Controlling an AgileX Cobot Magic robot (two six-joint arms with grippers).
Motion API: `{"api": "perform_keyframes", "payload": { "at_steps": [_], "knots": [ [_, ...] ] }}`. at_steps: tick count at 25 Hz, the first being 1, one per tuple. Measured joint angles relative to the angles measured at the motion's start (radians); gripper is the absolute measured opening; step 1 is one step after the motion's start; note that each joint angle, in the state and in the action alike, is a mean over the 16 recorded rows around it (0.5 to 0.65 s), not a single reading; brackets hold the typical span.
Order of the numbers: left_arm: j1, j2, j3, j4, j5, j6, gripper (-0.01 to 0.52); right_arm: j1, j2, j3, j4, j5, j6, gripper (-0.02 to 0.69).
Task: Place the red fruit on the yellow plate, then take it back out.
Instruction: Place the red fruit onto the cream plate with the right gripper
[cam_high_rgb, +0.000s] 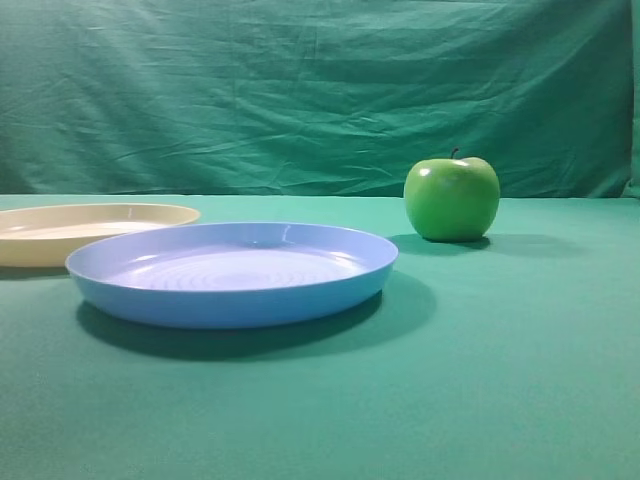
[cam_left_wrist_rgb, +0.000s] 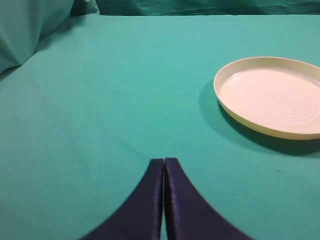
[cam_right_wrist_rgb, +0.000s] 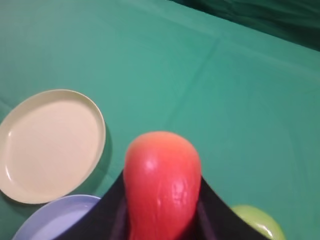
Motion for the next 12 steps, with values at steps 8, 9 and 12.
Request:
{"api": "perform_keyframes", "payload": {
  "at_steps": [8, 9, 12],
  "knots": [
    [0.0, 0.0, 0.0, 0.0, 0.0, 0.0, 0.0, 0.098, 0.224, -0.125, 0.036, -0.056, -0.087, 0.197],
    [0.0, 0.0, 0.0, 0.0, 0.0, 0.0, 0.0, 0.106, 0.246, -0.132, 0.044, -0.068, -0.101, 0.197],
    [0.0, 0.0, 0.0, 0.0, 0.0, 0.0, 0.0, 0.127, 0.305, -0.145, 0.071, -0.108, -0.148, 0.197]
  ]
}}
